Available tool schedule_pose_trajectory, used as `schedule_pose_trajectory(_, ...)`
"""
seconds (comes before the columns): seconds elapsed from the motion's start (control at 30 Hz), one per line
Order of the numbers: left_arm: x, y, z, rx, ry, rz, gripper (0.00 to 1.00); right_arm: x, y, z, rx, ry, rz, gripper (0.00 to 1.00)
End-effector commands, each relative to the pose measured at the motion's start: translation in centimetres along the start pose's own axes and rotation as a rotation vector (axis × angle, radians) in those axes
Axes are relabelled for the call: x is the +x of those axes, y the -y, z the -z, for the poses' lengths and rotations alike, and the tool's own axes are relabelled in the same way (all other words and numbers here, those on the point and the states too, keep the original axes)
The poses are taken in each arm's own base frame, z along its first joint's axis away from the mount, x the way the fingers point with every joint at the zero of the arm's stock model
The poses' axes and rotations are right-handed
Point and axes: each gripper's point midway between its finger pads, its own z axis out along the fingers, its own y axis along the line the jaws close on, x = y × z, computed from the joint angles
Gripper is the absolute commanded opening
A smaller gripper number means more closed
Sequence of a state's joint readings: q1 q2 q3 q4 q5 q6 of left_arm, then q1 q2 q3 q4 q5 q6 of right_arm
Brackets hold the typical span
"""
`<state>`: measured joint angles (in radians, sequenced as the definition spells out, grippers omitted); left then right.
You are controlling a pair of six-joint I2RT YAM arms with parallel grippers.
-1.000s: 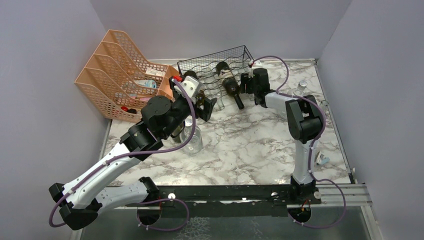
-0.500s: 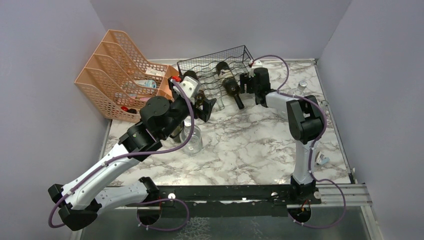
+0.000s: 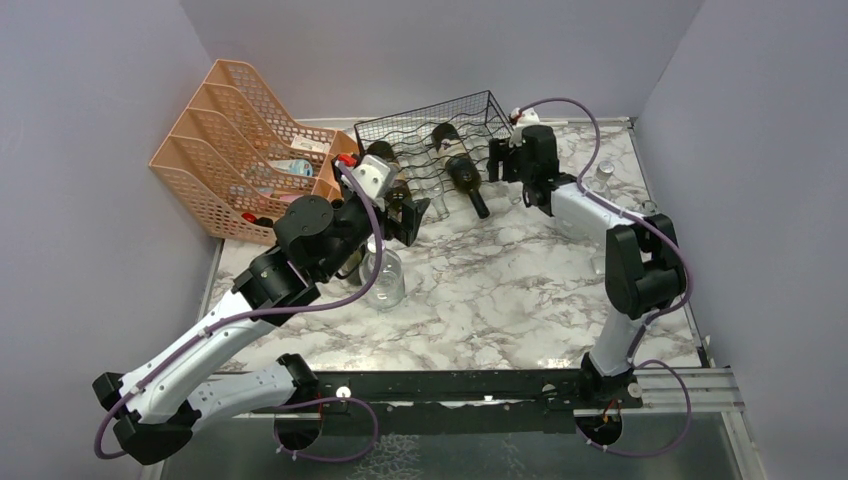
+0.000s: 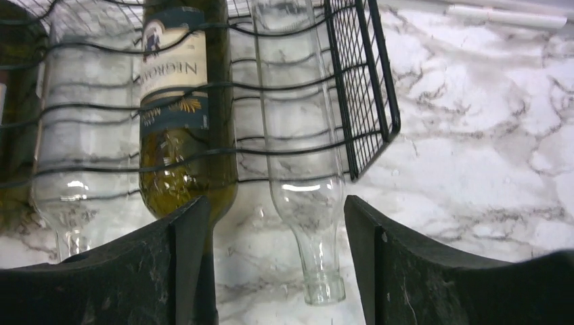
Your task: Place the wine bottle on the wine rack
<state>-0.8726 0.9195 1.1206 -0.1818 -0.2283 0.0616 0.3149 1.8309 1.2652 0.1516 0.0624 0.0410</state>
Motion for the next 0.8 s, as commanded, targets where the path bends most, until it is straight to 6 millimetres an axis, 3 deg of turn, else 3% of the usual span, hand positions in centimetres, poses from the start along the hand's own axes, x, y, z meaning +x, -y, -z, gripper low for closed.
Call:
schedule_pose_trajectory(0.0, -0.4, 0.4, 0.4, 0.022, 0.023, 0.023, 0.99, 5.4, 0.6, 1.9, 0.04, -0.201, -0.004, 0.72)
schedule_pose_trajectory(0.2, -0.5, 0.4, 0.5, 0.024, 0.03, 0.022, 0.99, 8.3, 1.5, 2.5, 0.084, -0.299, -0.003, 0.6)
schedule_pose_trajectory(0.43, -0.6, 0.3, 0.7, 0.023, 0.033, 0.018, 0.99, 9.5, 1.9, 1.0, 0.085, -0.351, 0.017, 0.42)
schedule_pose_trajectory(0.77, -0.8, 0.2, 0.7, 0.018, 0.034, 0.021, 0.99, 8.3, 2.2, -1.4, 0.079, -0.32, 0.084, 0.26)
